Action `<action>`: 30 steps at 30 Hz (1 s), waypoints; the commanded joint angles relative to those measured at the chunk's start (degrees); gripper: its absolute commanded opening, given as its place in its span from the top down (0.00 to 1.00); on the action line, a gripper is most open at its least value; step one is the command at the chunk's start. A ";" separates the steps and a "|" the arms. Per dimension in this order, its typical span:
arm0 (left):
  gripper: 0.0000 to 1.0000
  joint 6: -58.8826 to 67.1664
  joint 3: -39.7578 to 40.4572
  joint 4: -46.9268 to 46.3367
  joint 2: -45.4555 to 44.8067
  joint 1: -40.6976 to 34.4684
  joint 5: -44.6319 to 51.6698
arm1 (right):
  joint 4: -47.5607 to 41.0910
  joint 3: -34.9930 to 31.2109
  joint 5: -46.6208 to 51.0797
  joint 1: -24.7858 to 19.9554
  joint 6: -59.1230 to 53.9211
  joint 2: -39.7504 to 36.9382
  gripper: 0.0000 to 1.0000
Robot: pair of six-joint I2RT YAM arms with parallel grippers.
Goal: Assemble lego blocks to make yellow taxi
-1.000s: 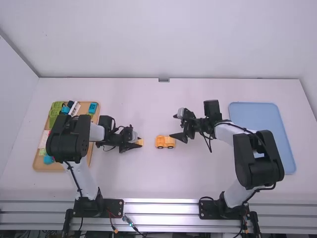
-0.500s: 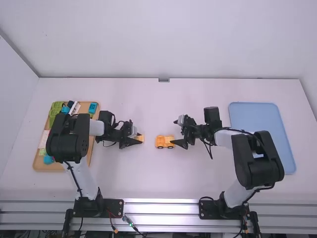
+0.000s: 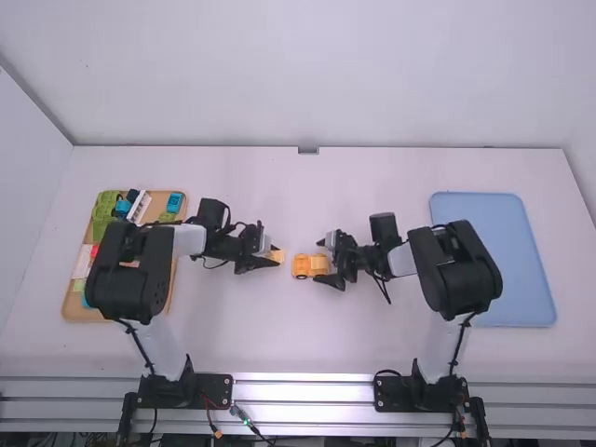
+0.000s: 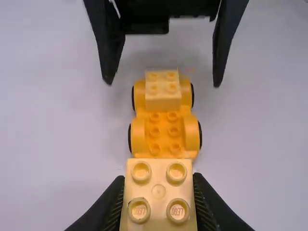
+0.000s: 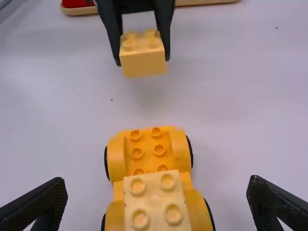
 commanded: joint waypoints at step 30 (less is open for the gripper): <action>0.98 -25.55 -5.22 22.36 -1.55 -12.20 -9.79 | 7.39 0.26 0.39 1.01 -1.88 8.24 0.41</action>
